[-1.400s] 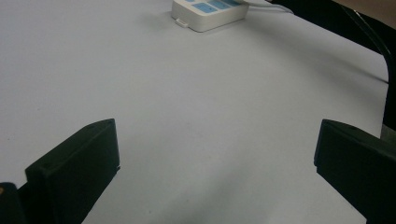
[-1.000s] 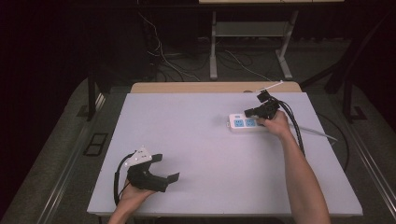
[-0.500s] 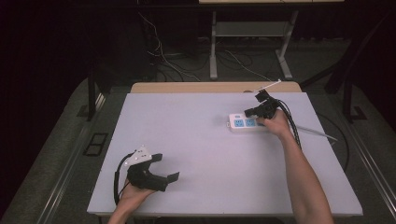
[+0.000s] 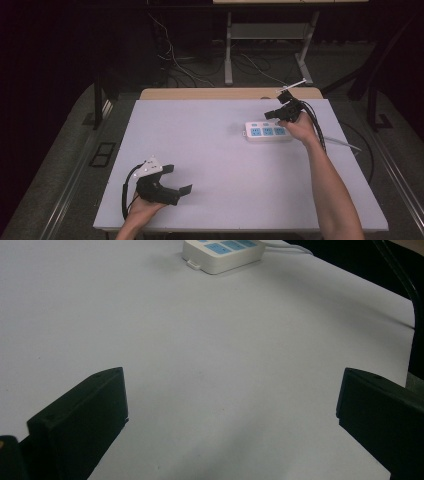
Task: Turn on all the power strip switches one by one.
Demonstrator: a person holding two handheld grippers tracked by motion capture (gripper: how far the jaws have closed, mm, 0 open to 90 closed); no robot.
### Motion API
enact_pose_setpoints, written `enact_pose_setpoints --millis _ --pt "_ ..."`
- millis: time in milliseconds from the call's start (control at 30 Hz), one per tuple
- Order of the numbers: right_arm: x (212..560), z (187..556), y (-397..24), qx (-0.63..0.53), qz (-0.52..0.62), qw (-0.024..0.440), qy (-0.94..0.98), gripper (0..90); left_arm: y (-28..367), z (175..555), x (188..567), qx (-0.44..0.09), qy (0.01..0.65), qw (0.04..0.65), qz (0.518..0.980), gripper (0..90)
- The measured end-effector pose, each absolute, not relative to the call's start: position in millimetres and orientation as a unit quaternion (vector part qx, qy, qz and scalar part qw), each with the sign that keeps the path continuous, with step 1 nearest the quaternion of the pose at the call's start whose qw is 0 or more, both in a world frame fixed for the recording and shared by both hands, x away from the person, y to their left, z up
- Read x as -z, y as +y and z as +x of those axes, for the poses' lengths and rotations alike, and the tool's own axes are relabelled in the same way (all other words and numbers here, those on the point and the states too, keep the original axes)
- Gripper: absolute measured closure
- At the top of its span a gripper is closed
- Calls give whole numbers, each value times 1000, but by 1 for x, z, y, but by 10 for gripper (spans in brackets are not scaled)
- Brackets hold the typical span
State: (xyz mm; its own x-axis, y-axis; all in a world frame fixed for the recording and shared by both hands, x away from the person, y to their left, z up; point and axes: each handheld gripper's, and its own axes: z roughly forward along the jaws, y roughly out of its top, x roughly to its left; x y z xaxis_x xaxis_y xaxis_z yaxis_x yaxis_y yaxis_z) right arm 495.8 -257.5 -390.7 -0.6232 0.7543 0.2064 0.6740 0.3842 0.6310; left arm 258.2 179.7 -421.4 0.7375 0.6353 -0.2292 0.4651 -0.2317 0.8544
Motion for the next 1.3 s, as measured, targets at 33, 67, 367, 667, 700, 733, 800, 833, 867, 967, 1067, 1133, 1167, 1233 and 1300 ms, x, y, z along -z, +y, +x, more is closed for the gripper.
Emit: enact_pose_setpoints --millis 33,67,367,667,700,733,800,833,867,967,1067,1133,1167,1233,1300 --pt "389 496 -259 -352 432 58 828 900 180 258 421 -83 353 510 780 0" --pt "387 496 -260 -353 433 59 827 900 180 258 421 -83 353 510 780 0" --pt "375 493 -281 -357 447 69 817 900 179 259 422 -83 353 510 780 0" --pt "377 493 -295 -360 458 63 811 900 179 259 422 -83 354 509 780 0" --pt "378 494 -296 -360 457 64 811 900 179 259 422 -83 354 509 780 0" --pt "379 494 -296 -358 458 63 811 900 179 259 422 -83 354 509 780 0" --pt "380 494 -296 -357 461 61 810 900 180 259 422 -84 354 509 780 0" --pt "381 494 -297 -355 462 60 811 900 180 259 422 -83 353 510 780 0" --pt "383 495 -297 -352 461 59 812 900 180 258 421 -84 354 510 779 0" --pt "389 495 -297 -342 464 55 815 900 181 258 421 -85 354 511 779 0" --pt "395 494 -299 -339 468 52 814 900 180 258 421 -85 354 511 779 0" --pt "399 494 -300 -338 472 49 813 900 180 258 421 -84 354 510 779 0" --pt "401 494 -300 -337 474 47 812 900 180 259 422 -84 354 510 779 0" --pt "403 495 -300 -335 475 46 812 900 180 258 422 -84 354 510 780 0" --pt "405 495 -300 -335 474 46 813 900 180 259 422 -84 354 510 779 0"
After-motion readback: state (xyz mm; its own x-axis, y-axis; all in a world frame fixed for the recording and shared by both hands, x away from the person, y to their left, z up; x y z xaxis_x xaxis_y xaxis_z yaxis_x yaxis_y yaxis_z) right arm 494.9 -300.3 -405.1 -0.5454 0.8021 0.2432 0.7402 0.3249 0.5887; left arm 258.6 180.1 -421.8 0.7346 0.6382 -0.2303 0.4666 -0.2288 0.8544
